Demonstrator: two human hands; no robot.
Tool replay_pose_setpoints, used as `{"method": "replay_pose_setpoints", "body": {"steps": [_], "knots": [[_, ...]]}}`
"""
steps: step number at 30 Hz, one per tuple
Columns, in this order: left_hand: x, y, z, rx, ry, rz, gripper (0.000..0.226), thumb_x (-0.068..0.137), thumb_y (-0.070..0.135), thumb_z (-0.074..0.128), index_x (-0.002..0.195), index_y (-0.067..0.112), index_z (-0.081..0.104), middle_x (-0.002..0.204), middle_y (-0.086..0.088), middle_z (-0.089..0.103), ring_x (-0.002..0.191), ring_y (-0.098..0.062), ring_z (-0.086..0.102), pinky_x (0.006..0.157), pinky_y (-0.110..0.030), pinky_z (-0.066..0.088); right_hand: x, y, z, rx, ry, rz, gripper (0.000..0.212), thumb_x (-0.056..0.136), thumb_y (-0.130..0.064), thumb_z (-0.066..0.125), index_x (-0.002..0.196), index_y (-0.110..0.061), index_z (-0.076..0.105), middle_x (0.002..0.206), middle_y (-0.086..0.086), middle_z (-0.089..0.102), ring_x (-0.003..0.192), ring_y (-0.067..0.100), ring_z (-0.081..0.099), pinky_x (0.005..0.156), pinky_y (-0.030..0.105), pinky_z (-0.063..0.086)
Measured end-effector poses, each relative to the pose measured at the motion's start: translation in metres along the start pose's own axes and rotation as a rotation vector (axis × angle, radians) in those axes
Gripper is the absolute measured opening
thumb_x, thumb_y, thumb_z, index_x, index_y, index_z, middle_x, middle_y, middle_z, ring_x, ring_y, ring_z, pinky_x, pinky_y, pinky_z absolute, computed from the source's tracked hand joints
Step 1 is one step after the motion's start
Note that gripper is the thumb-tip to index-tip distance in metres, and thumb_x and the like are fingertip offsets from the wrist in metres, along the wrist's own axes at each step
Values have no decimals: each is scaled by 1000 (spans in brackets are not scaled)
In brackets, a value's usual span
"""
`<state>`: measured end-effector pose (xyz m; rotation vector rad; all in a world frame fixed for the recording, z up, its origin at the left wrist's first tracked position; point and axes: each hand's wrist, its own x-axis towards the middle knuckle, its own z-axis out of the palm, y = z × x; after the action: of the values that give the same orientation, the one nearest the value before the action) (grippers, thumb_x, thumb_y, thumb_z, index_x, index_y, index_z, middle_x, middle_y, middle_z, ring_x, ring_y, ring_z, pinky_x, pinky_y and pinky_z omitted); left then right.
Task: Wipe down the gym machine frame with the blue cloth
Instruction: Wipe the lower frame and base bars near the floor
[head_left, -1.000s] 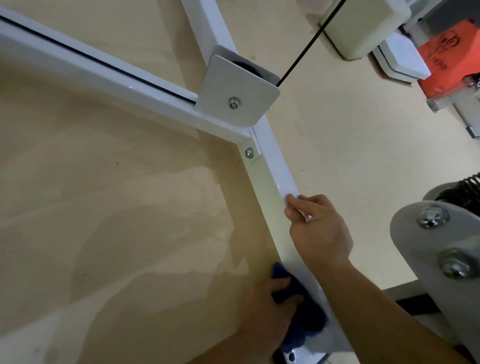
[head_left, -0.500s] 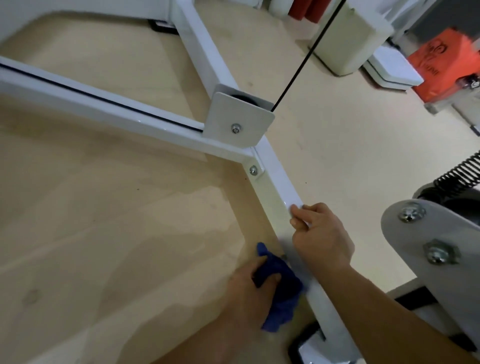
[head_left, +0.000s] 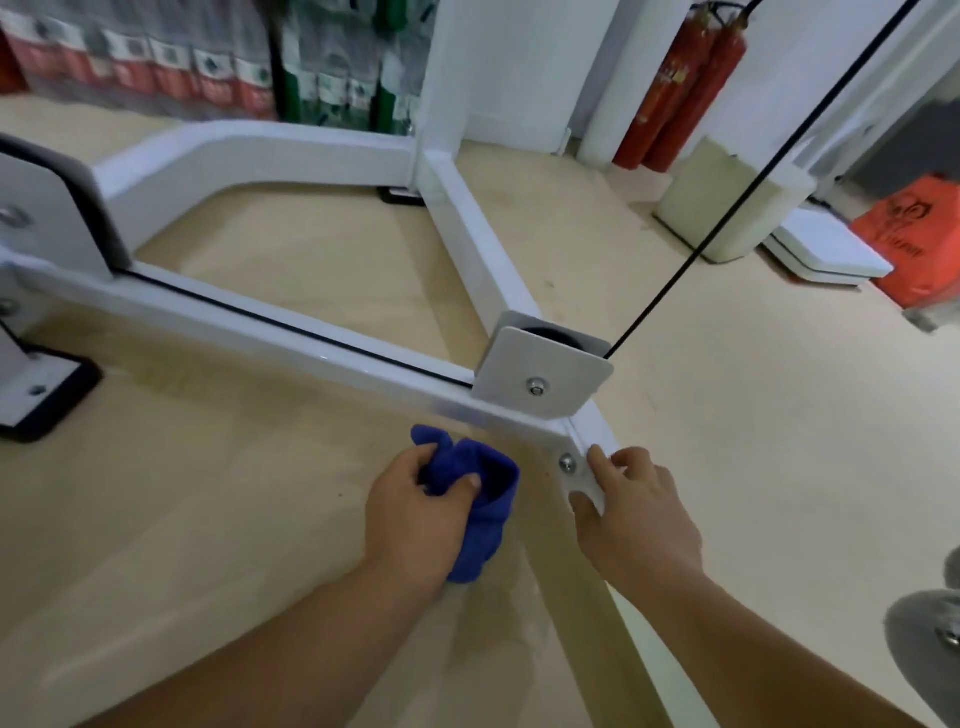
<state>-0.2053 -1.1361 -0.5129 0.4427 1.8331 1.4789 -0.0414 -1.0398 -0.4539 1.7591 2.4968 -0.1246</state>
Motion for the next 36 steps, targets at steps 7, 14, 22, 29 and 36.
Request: {"method": "replay_pose_setpoints", "body": {"steps": [7, 14, 22, 29, 36], "knots": [[25, 13, 73, -67, 35, -93, 30, 86, 22, 79, 109, 24, 60, 104, 5, 66, 97, -18, 64, 83, -27, 48, 5, -5, 6, 30, -9, 57, 46, 101, -45, 39, 146, -42, 29, 131, -14, 37, 123, 12, 32, 74, 27, 38], [43, 15, 68, -142, 82, -188, 15, 87, 14, 76, 95, 14, 63, 85, 3, 66, 81, -19, 65, 66, -23, 47, 15, 2, -3, -43, -2, 58, 47, 101, -45, 37, 147, -48, 37, 126, -17, 41, 124, 10, 38, 70, 29, 41], [48, 7, 50, -262, 173, -155, 14, 88, 13, 75, 92, 20, 63, 85, -1, 69, 74, -17, 66, 62, -26, 52, 12, -6, -5, -20, 9, 62, 41, 100, -58, 33, 137, -46, 45, 108, -17, 37, 114, 10, 39, 66, 29, 39], [39, 13, 76, -302, 127, -223, 15, 88, 10, 75, 86, 21, 65, 84, -2, 70, 75, -18, 66, 61, -21, 49, 13, -2, -6, -33, -3, 47, 42, 100, -59, 32, 139, -46, 42, 110, -17, 38, 111, 9, 38, 66, 28, 42], [62, 5, 25, -296, 326, -220, 15, 88, 15, 73, 92, 26, 64, 93, 0, 70, 88, -23, 69, 84, -41, 59, 12, -3, -2, -62, -3, 33, 47, 99, -60, 32, 144, -47, 38, 118, -19, 40, 115, 9, 38, 63, 27, 43]]}}
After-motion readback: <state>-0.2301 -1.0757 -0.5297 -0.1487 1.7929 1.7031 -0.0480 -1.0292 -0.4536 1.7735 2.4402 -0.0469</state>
